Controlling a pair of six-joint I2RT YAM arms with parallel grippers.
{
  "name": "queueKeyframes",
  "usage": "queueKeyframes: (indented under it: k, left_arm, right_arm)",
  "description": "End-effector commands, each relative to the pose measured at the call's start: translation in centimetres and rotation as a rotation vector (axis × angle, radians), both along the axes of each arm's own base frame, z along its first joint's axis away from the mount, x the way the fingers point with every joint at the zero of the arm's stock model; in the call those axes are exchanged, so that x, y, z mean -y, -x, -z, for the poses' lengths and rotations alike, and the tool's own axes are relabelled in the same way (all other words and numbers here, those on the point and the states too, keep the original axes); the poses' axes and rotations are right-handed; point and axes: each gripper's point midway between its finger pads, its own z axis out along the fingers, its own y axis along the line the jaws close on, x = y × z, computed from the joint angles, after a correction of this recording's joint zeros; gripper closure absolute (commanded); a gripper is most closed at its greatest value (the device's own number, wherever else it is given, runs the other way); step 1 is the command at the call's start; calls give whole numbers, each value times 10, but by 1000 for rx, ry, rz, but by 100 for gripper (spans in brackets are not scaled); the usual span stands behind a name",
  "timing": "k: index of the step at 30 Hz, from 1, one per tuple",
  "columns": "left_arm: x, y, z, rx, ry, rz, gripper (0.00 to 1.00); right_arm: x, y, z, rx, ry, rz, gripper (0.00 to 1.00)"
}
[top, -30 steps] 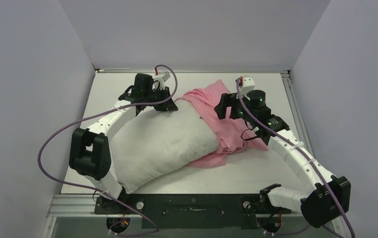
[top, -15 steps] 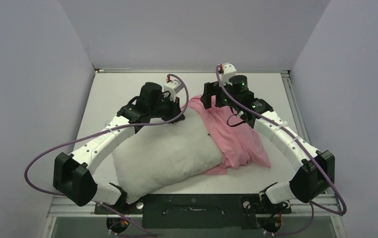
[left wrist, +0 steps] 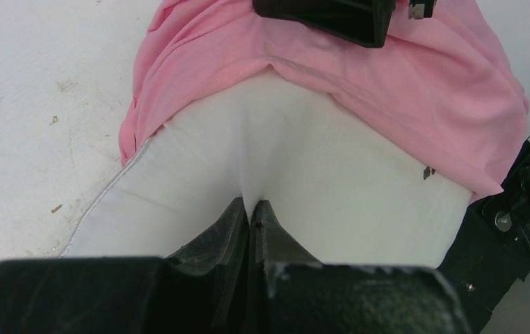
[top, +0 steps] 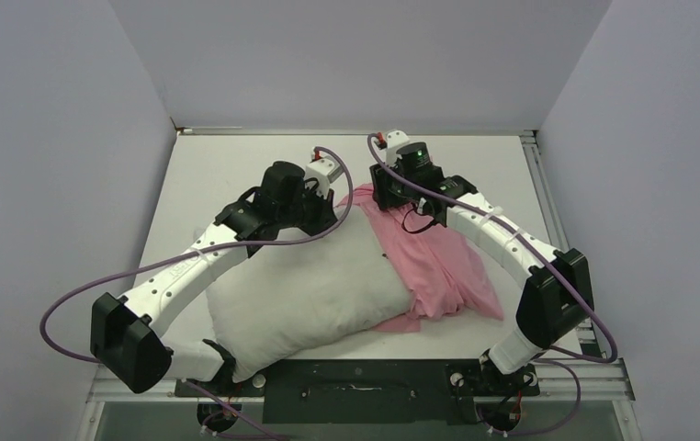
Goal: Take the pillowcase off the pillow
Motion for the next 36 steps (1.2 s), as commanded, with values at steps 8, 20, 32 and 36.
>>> queueKeyframes:
  k: [8, 20, 32, 36]
  left_arm:
    - [-37, -1, -24, 90, -92, -105, 100]
    - [-108, -17, -23, 55, -115, -314, 100]
    - [-122, -49, -19, 35, -64, -386, 79]
    - [-118, -48, -37, 92, -54, -361, 59]
  right_arm:
    - [57, -33, -44, 141, 110, 210, 95]
    - [183, -60, -108, 254, -104, 603, 95]
    - [104, -75, -56, 78, -328, 296, 74]
    - [97, -69, -59, 86, -323, 282, 56]
